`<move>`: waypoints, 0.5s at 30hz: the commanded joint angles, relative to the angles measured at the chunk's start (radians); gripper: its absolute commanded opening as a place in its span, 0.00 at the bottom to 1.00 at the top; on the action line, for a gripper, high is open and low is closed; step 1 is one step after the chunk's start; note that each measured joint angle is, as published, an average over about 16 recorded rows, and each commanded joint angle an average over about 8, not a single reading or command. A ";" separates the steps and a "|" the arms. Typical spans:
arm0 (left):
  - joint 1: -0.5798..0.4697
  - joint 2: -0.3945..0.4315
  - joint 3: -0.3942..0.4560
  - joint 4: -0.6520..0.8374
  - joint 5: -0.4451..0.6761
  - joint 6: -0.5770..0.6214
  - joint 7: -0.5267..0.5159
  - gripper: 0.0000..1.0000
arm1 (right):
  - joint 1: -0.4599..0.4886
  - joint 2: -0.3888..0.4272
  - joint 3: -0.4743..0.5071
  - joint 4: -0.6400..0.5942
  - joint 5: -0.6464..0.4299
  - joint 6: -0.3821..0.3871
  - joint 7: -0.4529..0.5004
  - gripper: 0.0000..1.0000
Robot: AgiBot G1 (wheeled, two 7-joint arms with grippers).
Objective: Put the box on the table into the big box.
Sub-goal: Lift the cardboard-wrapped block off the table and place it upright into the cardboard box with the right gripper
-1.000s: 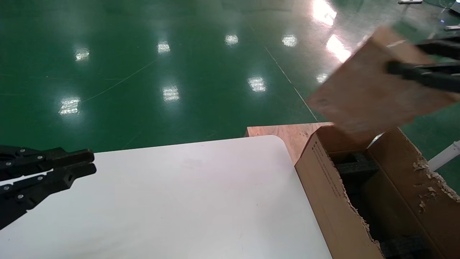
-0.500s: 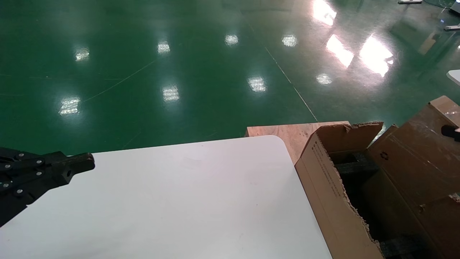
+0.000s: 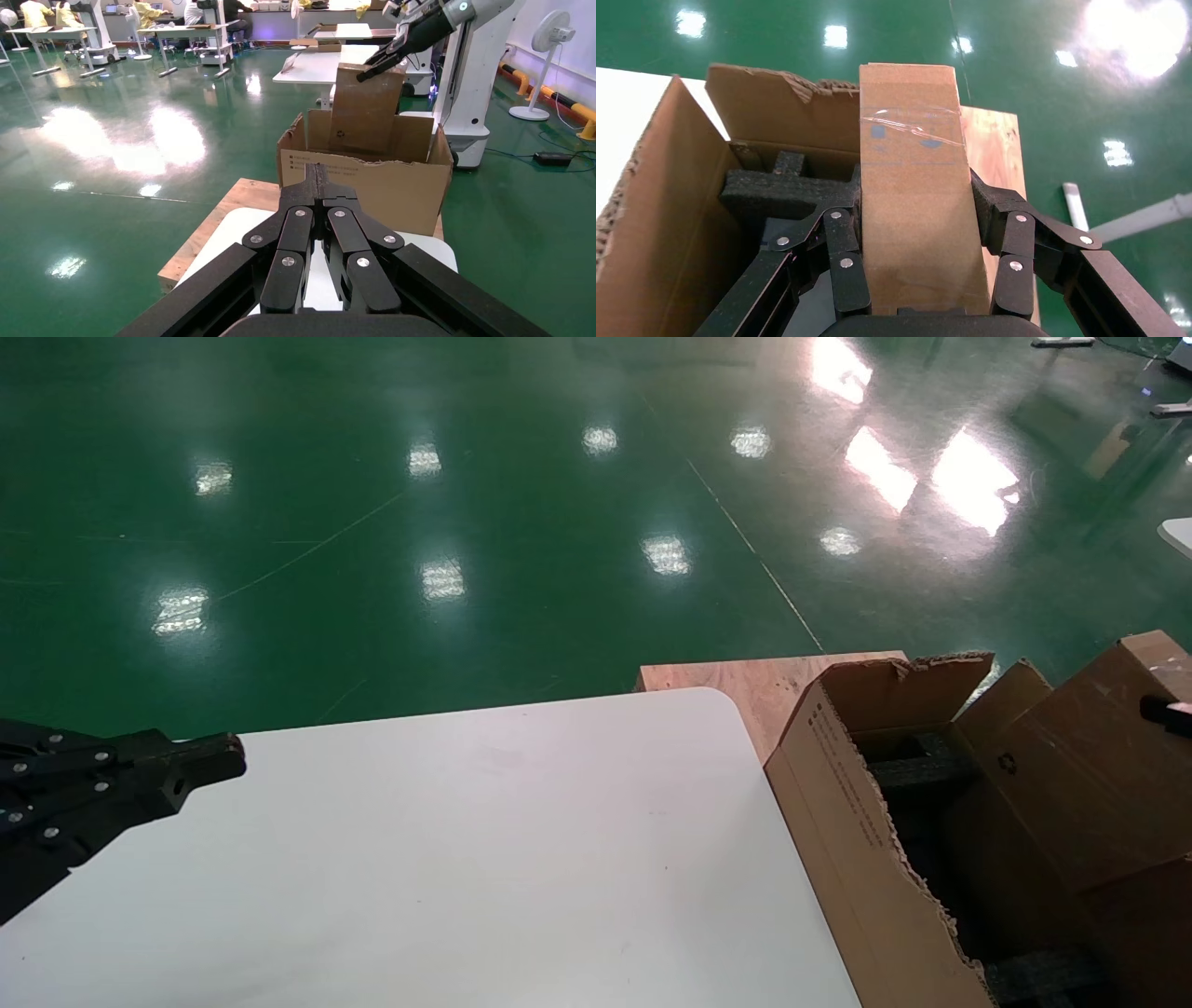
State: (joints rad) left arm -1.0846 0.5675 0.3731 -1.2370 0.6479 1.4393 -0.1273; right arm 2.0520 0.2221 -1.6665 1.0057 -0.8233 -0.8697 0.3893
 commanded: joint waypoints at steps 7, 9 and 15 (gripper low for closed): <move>0.000 0.000 0.000 0.000 0.000 0.000 0.000 0.00 | -0.007 -0.009 -0.140 0.020 0.066 0.134 0.003 0.00; 0.000 0.000 0.000 0.000 0.000 0.000 0.000 0.00 | -0.011 -0.017 -0.167 0.032 0.073 0.168 0.006 0.00; 0.000 0.000 0.000 0.000 0.000 0.000 0.000 0.00 | -0.027 -0.040 -0.230 0.059 0.087 0.242 0.018 0.00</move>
State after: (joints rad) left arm -1.0846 0.5675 0.3731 -1.2370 0.6479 1.4393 -0.1273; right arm 2.0258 0.1854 -1.8901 1.0610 -0.7382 -0.6358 0.4054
